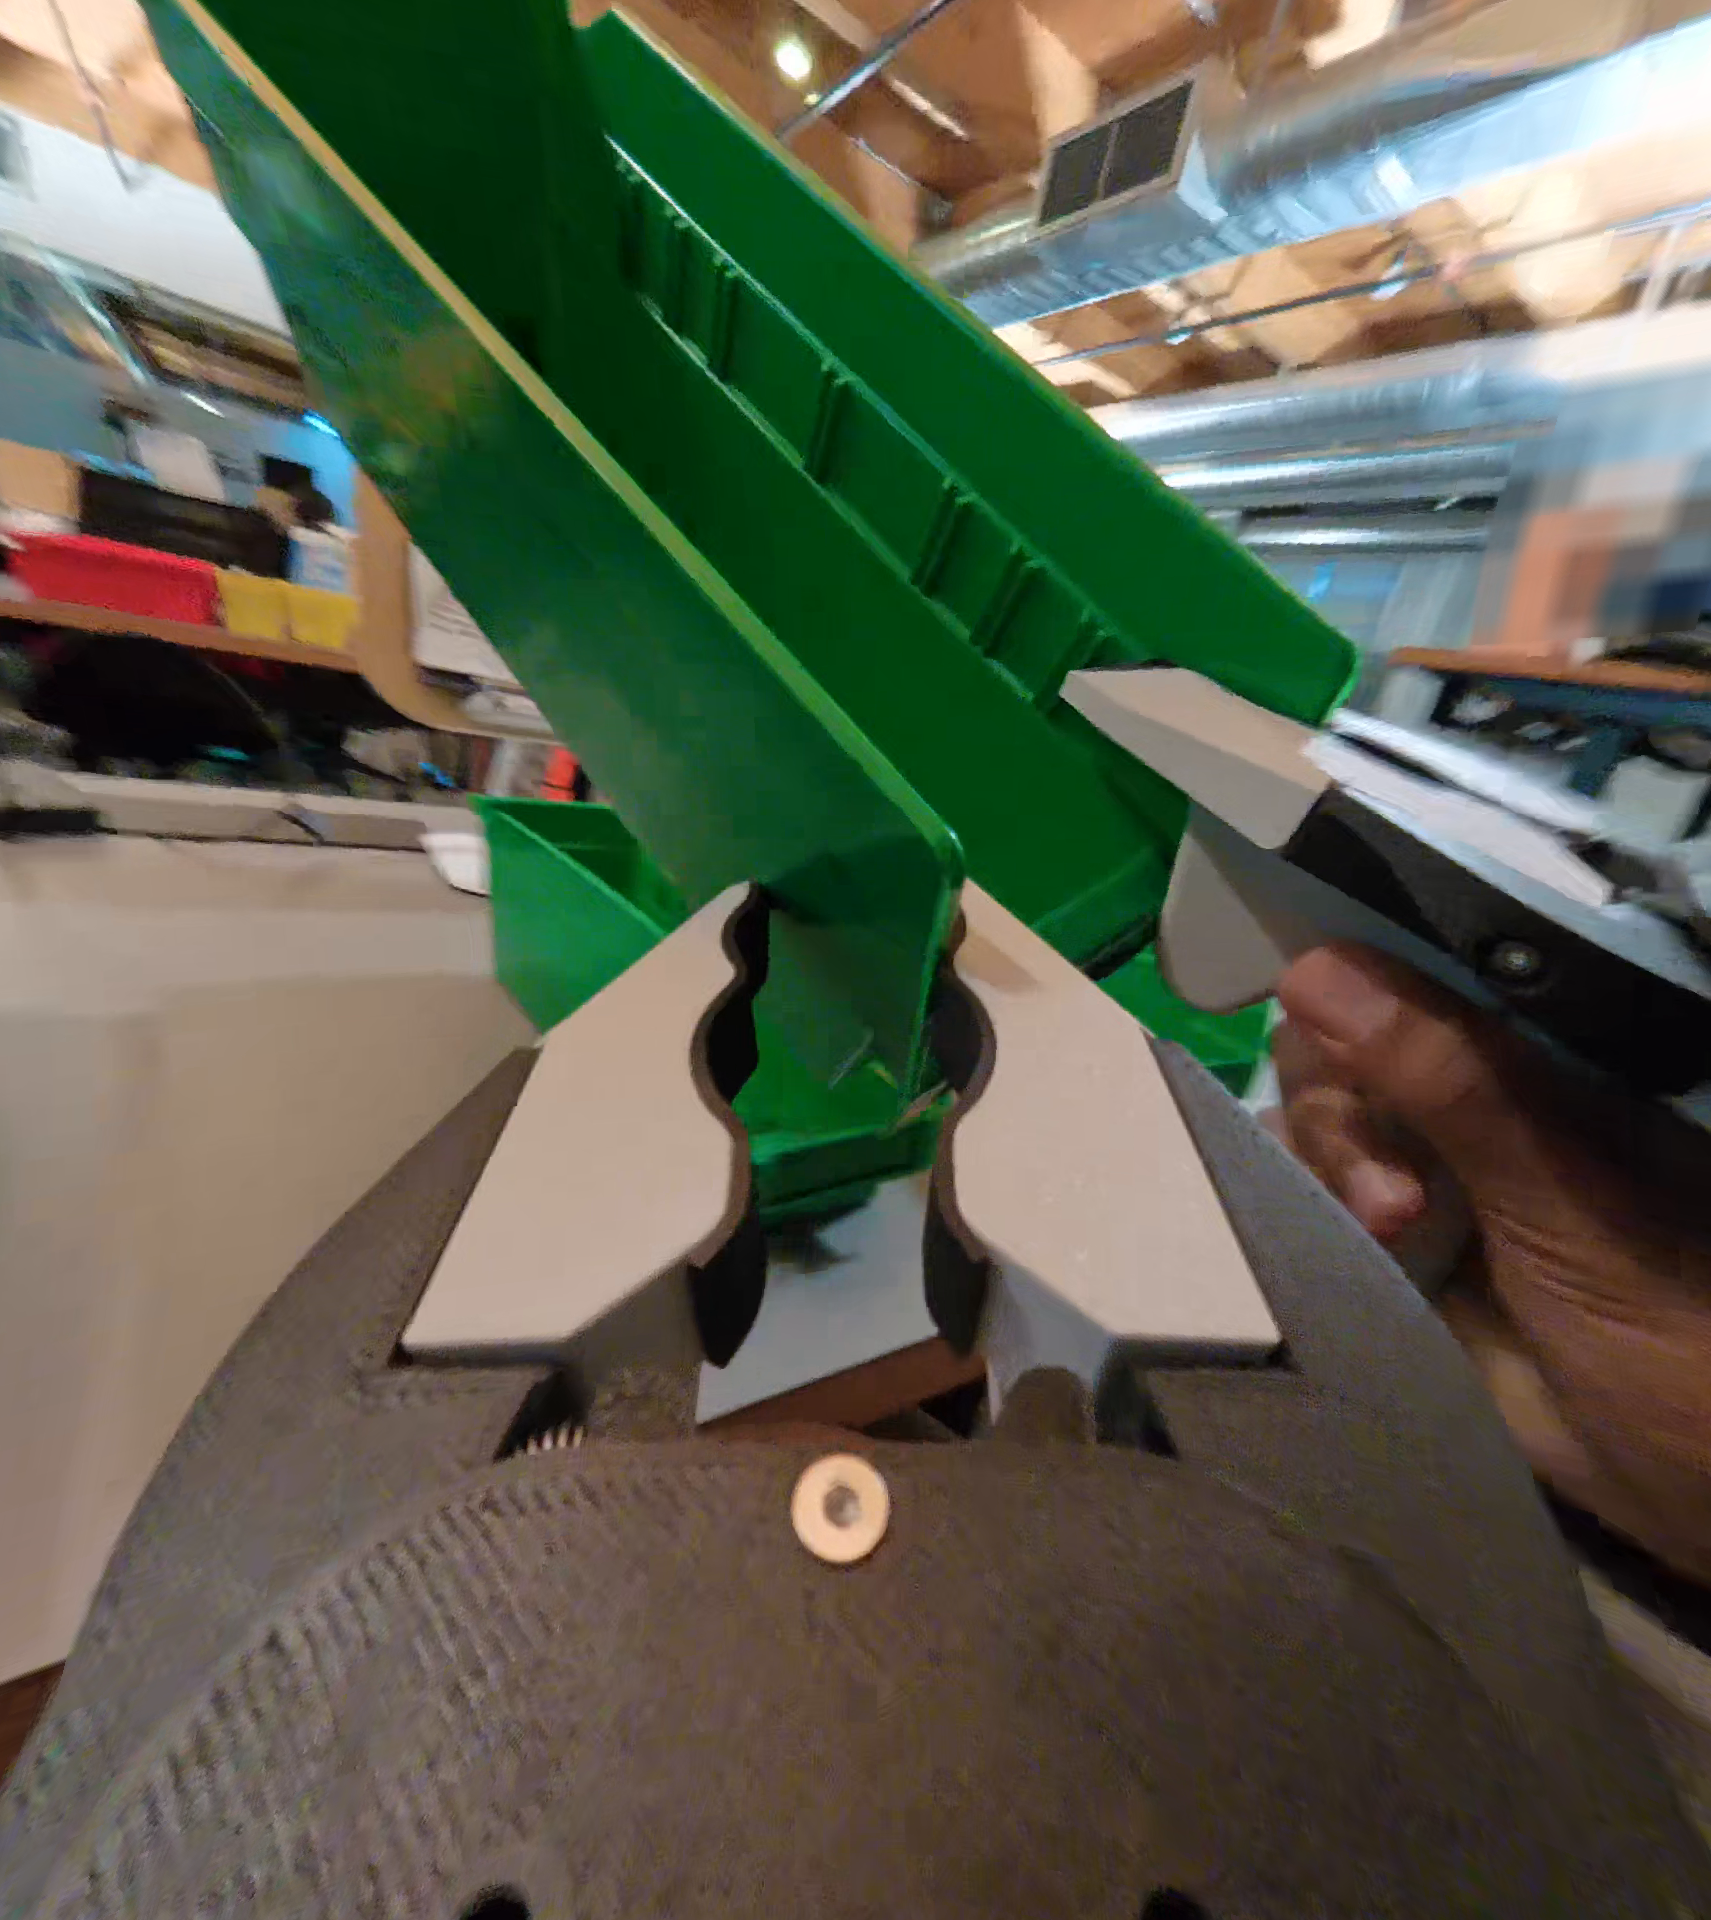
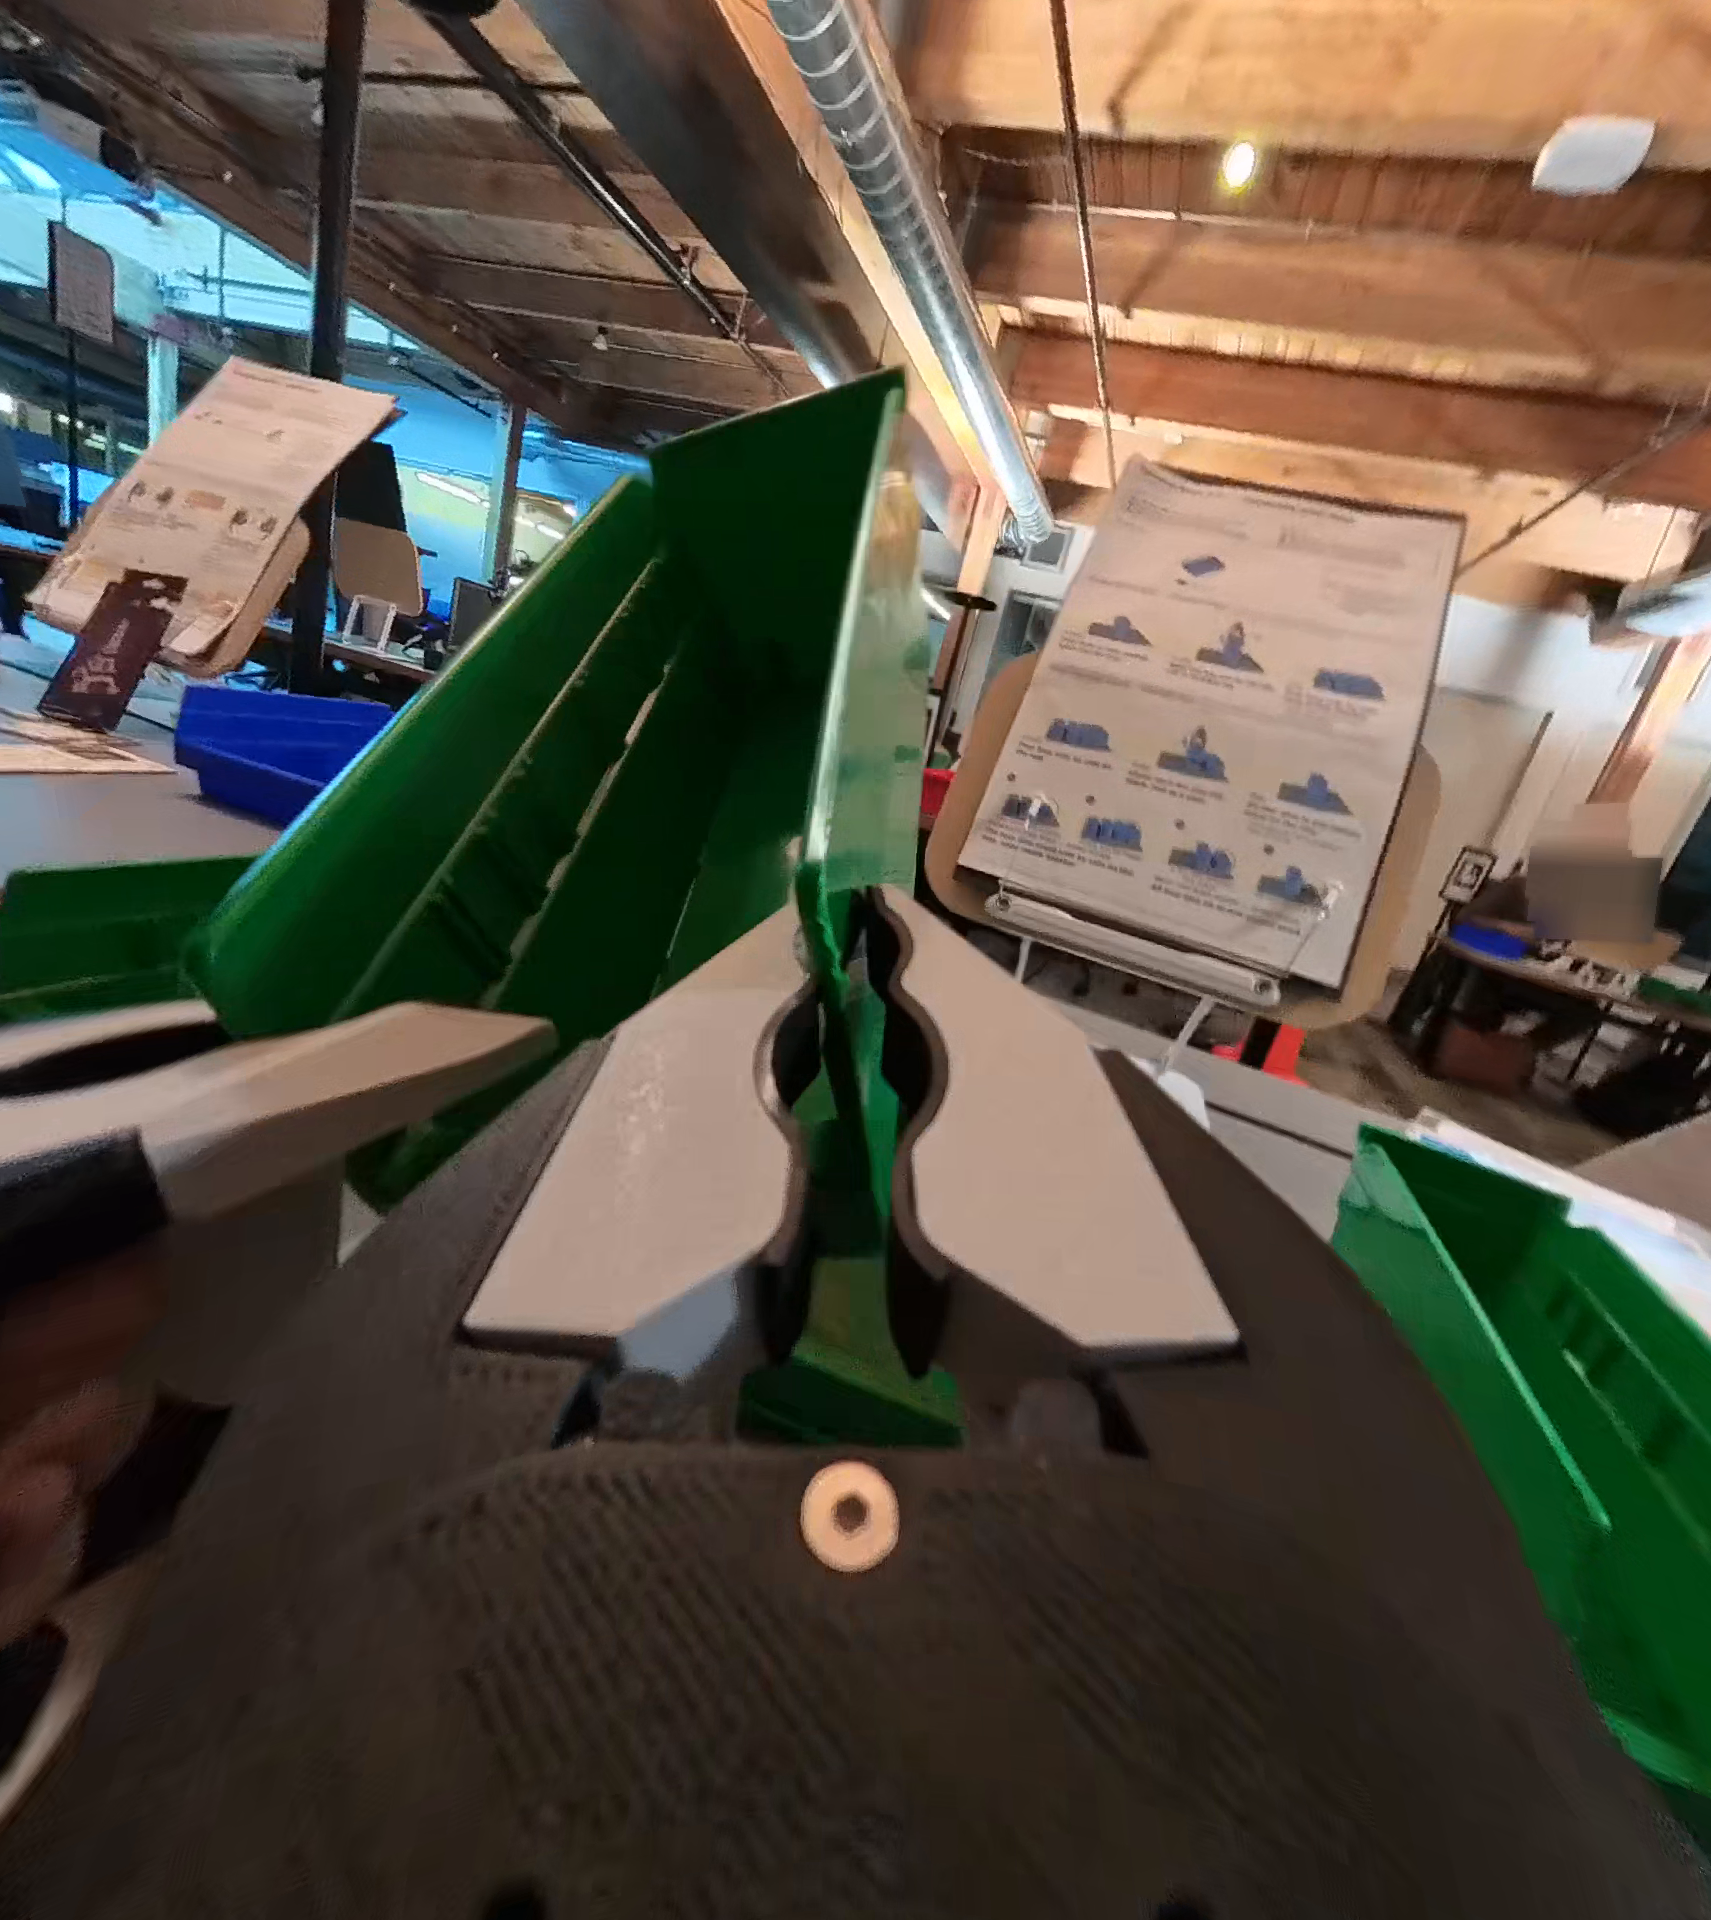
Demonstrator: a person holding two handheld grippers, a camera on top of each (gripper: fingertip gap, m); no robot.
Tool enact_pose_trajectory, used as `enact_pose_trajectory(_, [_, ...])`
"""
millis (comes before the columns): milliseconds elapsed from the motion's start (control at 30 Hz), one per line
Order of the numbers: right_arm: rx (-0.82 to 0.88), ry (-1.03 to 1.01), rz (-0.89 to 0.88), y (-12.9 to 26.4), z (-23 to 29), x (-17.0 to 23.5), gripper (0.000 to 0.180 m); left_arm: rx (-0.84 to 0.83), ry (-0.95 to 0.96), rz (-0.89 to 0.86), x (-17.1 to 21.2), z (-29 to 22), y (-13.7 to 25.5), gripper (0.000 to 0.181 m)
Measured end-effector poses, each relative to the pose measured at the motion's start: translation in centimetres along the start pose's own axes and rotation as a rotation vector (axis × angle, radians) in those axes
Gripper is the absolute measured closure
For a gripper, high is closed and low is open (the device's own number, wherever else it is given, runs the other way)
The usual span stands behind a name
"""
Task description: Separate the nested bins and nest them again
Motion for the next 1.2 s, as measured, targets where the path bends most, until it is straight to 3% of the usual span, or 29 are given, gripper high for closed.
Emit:
enact_pose_trajectory(67, [-0.04,0.007,-0.014,-0.8,1.0,0.2,0.173,-0.057,-0.081,-0.026,-0.7,1.4,0.4,0.156])
enact_pose_trajectory(200, [-0.281,-0.031,-0.067,-1.6,4.8,0.2,0.149,-0.222,-0.039,-0.003,-1.6,5.6,0.8,0.177])
enact_pose_trajectory(333, [-0.397,-0.074,-0.042,-2.7,7.6,0.5,0.135,-0.262,-0.043,0.014,-2.9,8.9,1.4,0.18])
enact_pose_trajectory(433, [-0.529,-0.173,-0.078,-2.8,8.5,0.1,0.14,-0.326,-0.051,-0.042,-4.4,11.0,2.3,0.18])
enact_pose_trajectory(533, [-0.534,-0.156,-0.091,-2.5,8.6,0.6,0.144,-0.395,-0.057,-0.112,-7.2,13.8,3.2,0.18])
enact_pose_trajectory(700, [-0.583,-0.15,0.038,-2.5,9.4,3.9,0.149,-0.542,-0.149,-0.136,-10.3,20.3,4.2,0.18])
enact_pose_trajectory(900, [-0.572,-0.189,0.144,-0.9,8.8,6.1,0.159,-0.53,-0.179,0.064,-10.2,25.6,1.7,0.18])
enact_pose_trajectory(1200, [-0.48,-0.238,0.197,0.8,6.5,7.2,0.164,-0.519,-0.169,0.326,-8.5,28.5,-1.7,0.18])
Point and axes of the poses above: each gripper's, where its closed fingertips meet, y back along the fingers, x out of its underside, z = x × y across the jaws, the point moved 5 cm from there along y, back along the fingers, and after that the axes turned 14 degrees about -x, right-handed, at the moved point
